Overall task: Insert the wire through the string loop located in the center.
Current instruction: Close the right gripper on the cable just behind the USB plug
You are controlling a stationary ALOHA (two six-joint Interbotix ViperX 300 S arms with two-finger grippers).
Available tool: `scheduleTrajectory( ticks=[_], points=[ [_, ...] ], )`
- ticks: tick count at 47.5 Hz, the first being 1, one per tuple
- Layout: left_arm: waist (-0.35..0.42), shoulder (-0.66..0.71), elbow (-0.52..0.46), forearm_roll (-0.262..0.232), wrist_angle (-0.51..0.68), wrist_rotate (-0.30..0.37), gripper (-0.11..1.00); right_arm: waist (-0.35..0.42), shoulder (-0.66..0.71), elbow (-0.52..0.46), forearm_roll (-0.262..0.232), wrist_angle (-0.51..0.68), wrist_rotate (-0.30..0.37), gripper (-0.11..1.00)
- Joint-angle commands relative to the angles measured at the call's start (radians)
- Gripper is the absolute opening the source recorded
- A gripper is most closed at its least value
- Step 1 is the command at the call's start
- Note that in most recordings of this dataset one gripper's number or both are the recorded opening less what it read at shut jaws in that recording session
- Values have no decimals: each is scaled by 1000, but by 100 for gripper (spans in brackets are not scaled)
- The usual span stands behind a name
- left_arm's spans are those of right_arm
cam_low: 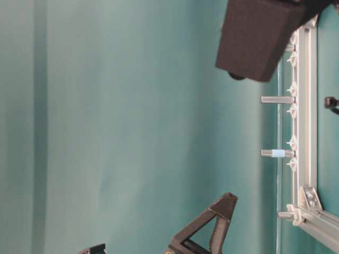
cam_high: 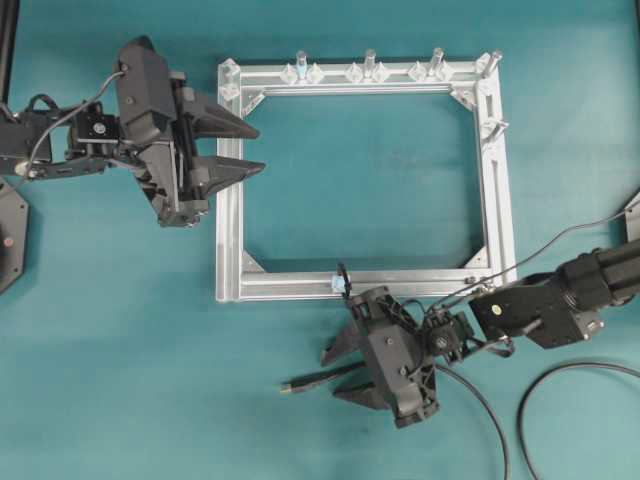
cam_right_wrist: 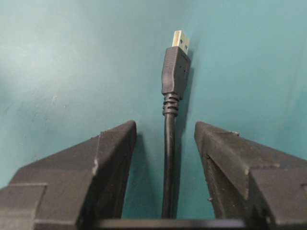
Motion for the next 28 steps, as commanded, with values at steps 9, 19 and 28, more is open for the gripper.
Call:
scheduleTrajectory(
  ticks=[9,19,28],
  points=[
    [-3,-15,-9,3,-6,2,55,3,-15,-11,-2,5,-2,57],
    [-3,-15,-8,3,-5,2,55,2,-17,-14,-2,83,-2,21],
    [-3,-15,-8,3,-5,2,55,2,-17,-18,-2,126,-2,7]
  ],
)
